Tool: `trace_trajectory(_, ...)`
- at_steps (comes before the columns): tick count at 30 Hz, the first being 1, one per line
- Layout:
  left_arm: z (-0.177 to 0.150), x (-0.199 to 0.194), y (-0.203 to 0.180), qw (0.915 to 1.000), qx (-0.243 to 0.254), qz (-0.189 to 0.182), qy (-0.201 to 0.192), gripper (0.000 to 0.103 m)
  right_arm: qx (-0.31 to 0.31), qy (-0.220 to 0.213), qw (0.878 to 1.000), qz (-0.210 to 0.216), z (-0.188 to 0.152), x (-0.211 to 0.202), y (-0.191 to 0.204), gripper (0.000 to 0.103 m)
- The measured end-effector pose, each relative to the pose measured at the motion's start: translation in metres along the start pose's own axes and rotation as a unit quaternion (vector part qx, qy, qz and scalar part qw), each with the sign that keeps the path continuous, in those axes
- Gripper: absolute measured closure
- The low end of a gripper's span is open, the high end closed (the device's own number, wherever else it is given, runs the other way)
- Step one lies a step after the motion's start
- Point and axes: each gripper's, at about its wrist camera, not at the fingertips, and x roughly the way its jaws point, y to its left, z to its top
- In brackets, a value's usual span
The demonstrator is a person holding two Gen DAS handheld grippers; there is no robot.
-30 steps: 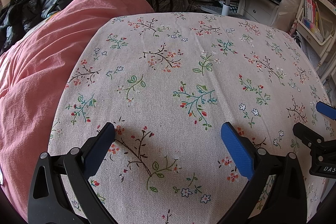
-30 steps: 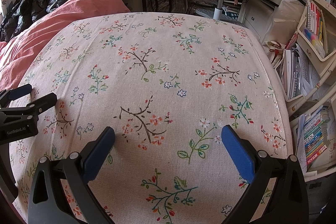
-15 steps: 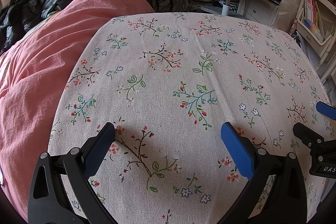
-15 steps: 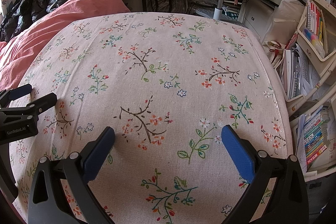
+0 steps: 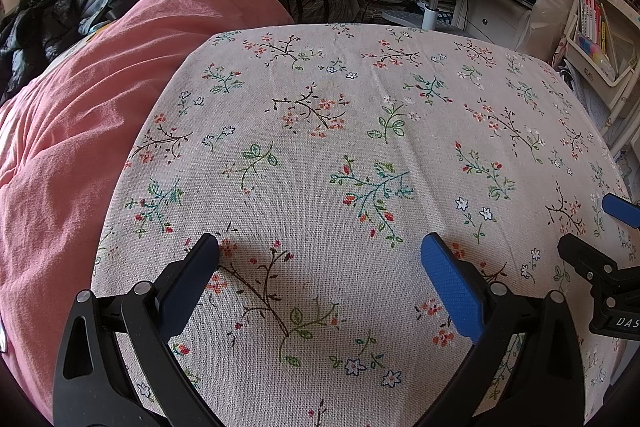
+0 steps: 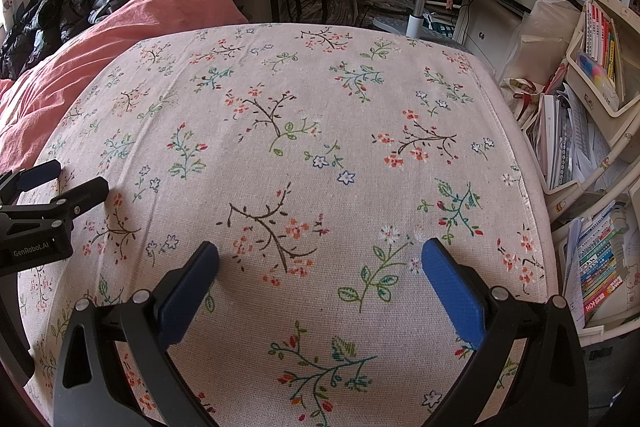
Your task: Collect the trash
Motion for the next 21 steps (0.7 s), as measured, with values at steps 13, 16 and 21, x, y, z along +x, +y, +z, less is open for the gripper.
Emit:
trace_trajectory(13, 0.0, 0.0, 0.0001, 1.0, 0.0, 0.0, 0.0, 0.006, 0.0, 0.0, 1.0, 0.0, -0.0002, 0.0002, 0.0001, 0.006)
trace_trajectory(16, 0.0, 0.0006, -0.0003, 1.0, 0.0, 0.0, 0.0, 0.006, 0.0, 0.0, 1.0, 0.0, -0.002, -0.0005, 0.0005, 0.006)
trace_trajectory(21, 0.0, 0.0, 0.0001, 1.0, 0.0, 0.0, 0.0, 0.006, 0.0, 0.0, 1.0, 0.0, 0.0, 0.0002, 0.0, 0.006)
